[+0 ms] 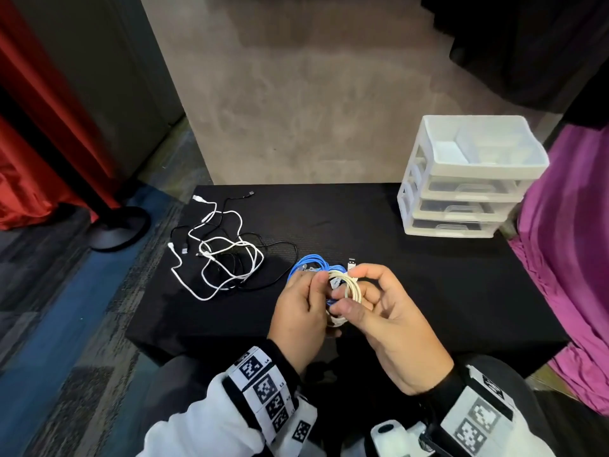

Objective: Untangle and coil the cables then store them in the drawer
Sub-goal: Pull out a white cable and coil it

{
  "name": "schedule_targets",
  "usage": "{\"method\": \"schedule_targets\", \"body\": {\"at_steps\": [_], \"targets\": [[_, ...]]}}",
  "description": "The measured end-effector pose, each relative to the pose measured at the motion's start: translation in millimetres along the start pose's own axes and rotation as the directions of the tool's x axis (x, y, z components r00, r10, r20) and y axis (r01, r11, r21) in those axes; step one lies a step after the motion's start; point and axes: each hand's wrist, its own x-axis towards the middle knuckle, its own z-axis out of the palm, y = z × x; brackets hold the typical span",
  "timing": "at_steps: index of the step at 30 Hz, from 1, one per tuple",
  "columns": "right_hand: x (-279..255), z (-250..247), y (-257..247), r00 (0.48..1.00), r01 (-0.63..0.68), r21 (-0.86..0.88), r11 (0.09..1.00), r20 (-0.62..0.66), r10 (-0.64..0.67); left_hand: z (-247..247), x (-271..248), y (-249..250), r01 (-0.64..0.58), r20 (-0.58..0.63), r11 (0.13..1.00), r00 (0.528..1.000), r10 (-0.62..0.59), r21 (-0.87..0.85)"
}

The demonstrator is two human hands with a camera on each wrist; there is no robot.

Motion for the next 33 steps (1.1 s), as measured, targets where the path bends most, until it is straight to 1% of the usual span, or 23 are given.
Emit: {"method": "schedule_targets", "body": {"at_steps": [1,3,5,6,7,8,9,11,13,15,17,18,20,21,22,23,24,25,27,28,29,30,33], "targets": [[-0.2,-0.5,1.3,0.999,0.027,-0.061,0.998,-0.022,-0.029,-0.1,-0.1,-1.8,-0.008,-0.027,1.000,1.000,0.008,0.010],[-0.6,-2.8,2.6,0.988,0.113,-0.336,0.935,-0.057,-0.140,-2.2,1.0,-5.4,-0.038,-0.083,0.998,0.996,0.043,0.058],[-1.0,-7.7,4.6,0.952,0.191,-0.669,0.718,-0.050,-0.301,-4.5,2.1,-7.5,-0.068,-0.097,0.992,0.992,0.078,0.108],[-0.6,-9.6,5.8,0.935,0.206,-0.757,0.620,-0.035,-0.352,-5.9,2.0,-6.3,-0.083,-0.084,0.990,0.992,0.093,0.117],[0.0,-11.2,7.1,0.928,0.199,-0.788,0.582,-0.039,-0.370,-6.9,2.7,-6.0,-0.099,-0.059,0.987,0.992,0.107,0.125],[1.2,-12.7,8.0,0.936,0.162,-0.778,0.606,-0.072,-0.344,-7.8,3.1,-5.8,-0.117,-0.028,0.985,0.992,0.121,0.129],[2.9,-13.7,7.2,0.954,0.093,-0.720,0.688,-0.133,-0.268,-8.8,3.5,-6.4,-0.135,0.000,0.982,0.991,0.136,0.134],[5.9,-12.3,0.5,0.969,-0.067,-0.416,0.907,-0.245,-0.040,-11.8,5.2,-10.8,-0.174,0.035,0.972,0.985,0.170,0.158],[7.7,-10.2,-8.9,0.954,-0.143,-0.161,0.977,-0.284,0.093,-15.7,8.6,-15.6,-0.230,0.043,0.950,0.973,0.226,0.214],[8.7,-12.6,-12.6,0.958,-0.112,-0.199,0.974,-0.281,0.053,-20.4,12.6,-15.6,-0.271,0.038,0.929,0.962,0.270,0.252],[6.9,-16.6,-9.7,0.977,-0.056,-0.368,0.928,-0.212,-0.025,-24.4,18.2,-10.9,-0.241,0.005,0.941,0.969,0.247,0.235],[6.6,-19.1,-7.6,0.982,-0.019,-0.513,0.858,-0.172,-0.081,-25.6,20.8,-9.0,-0.202,-0.011,0.956,0.978,0.209,0.214],[8.1,-27.5,-2.2,0.971,0.040,-0.769,0.637,-0.121,-0.207,-25.5,20.9,-4.3,-0.128,-0.014,0.980,0.991,0.132,0.150],[9.1,-30.6,0.1,0.959,0.063,-0.833,0.550,-0.102,-0.265,-23.7,18.3,-1.3,-0.097,-0.005,0.989,0.995,0.098,0.110],[9.8,-31.6,1.7,0.951,0.077,-0.859,0.507,-0.090,-0.296,-20.8,14.5,2.6,-0.068,0.001,0.995,0.998,0.068,0.074],[11.1,-32.5,4.4,0.952,0.073,-0.859,0.506,-0.091,-0.292,-17.6,10.0,6.8,-0.037,0.007,0.999,0.999,0.037,0.039],[11.7,-31.5,7.1,0.960,0.057,-0.831,0.554,-0.106,-0.258,-14.6,6.0,10.1,-0.003,0.008,1.000,1.000,0.004,-0.004],[11.8,-28.6,9.6,0.970,0.035,-0.758,0.652,-0.131,-0.205,-11.7,2.3,13.8,0.028,0.006,0.998,1.000,-0.028,-0.056],[9.6,-17.7,9.7,0.980,-0.026,-0.479,0.877,-0.187,-0.073,-6.8,-1.7,15.9,0.047,-0.008,0.994,0.999,-0.048,-0.100],[8.5,-12.6,9.6,0.979,-0.053,-0.366,0.929,-0.204,-0.024,-5.0,-2.1,14.3,0.038,-0.025,0.996,0.999,-0.040,-0.080],[7.9,-9.9,10.2,0.980,-0.050,-0.329,0.943,-0.196,-0.017,-4.2,-2.6,11.3,0.037,-0.041,0.997,0.998,-0.040,-0.063],[8.6,-9.7,11.5,0.982,-0.026,-0.384,0.923,-0.180,-0.047,-4.1,-2.8,9.9,0.049,-0.055,0.996,0.997,-0.052,-0.071],[13.0,-19.0,12.2,0.983,-0.027,-0.594,0.804,-0.160,-0.086,-4.9,-3.0,10.8,0.033,-0.071,0.994,0.997,-0.041,-0.106]]}}
